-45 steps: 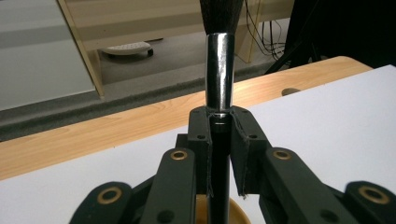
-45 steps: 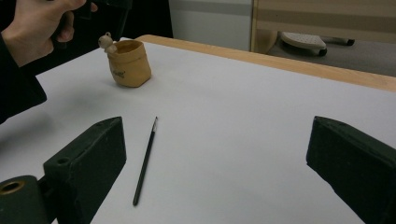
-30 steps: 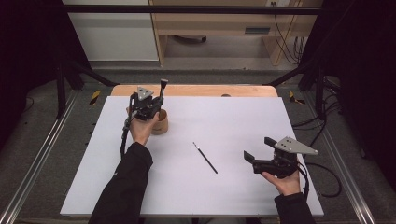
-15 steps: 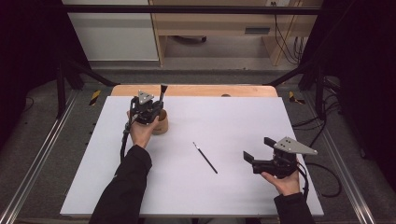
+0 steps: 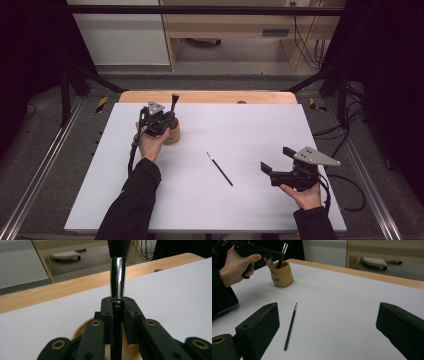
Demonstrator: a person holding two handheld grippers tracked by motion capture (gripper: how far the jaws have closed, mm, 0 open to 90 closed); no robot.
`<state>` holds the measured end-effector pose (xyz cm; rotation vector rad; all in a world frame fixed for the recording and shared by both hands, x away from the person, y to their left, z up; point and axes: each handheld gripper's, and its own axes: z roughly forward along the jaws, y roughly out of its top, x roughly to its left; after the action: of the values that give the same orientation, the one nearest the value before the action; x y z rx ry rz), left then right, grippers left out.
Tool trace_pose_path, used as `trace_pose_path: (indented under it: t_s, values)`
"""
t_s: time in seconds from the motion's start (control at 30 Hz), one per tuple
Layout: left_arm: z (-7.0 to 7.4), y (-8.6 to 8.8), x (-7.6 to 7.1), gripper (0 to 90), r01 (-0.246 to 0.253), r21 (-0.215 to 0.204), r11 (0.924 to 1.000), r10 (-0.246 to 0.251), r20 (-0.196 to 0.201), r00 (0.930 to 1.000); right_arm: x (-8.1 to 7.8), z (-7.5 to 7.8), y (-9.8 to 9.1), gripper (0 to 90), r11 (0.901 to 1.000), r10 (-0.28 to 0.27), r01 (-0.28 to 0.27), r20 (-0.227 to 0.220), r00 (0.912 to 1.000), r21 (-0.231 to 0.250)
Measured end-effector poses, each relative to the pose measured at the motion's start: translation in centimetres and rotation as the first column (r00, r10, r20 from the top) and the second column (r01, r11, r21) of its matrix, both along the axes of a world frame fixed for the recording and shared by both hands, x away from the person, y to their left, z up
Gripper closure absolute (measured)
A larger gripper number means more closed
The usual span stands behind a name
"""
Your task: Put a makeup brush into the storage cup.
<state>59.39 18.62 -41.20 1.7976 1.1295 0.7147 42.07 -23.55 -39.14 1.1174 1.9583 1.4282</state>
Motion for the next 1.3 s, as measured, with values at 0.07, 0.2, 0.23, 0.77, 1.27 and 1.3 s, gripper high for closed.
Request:
trace_pose_path:
  t_s: [0.07,0.2,0.23,0.77,1.27,1.3]
  values:
    - [0.0,0.0,-0.1,78.5,0.005,0.006,1.0,-0.005,-0.005,1.0,0.0,0.0,0.0,5.4,1.0,0.0,0.0,0.0,1.0,0.001]
    - [-0.2,-0.2,-0.3,77.9,0.016,-0.002,0.9999,-0.016,-0.009,0.9998,-0.1,0.1,0.1,5.4,1.0,0.001,-0.001,0.001,1.0,0.002]
    - [-0.1,-0.2,-0.3,77.8,0.018,-0.003,0.9998,-0.018,-0.011,0.9998,-0.1,0.1,0.1,5.4,1.0,0.001,-0.001,0.002,1.0,0.002]
    - [1.9,0.9,-3.3,62.2,0.066,-0.061,0.996,-0.065,0.025,0.9976,-0.3,0.5,0.1,5.4,0.9999,0.001,-0.001,0.015,0.9999,0.011]
    - [3.3,1.7,-7.0,42.9,0.164,-0.064,0.9844,-0.16,0.061,0.9852,-0.4,0.6,0.0,5.5,0.9998,-0.011,0.011,0.018,0.9998,0.018]
    - [3.4,1.8,-7.3,40.6,0.168,-0.064,0.9836,-0.164,0.065,0.9842,-0.4,0.6,0.0,5.5,0.9998,-0.011,0.01,0.02,0.9997,0.018]
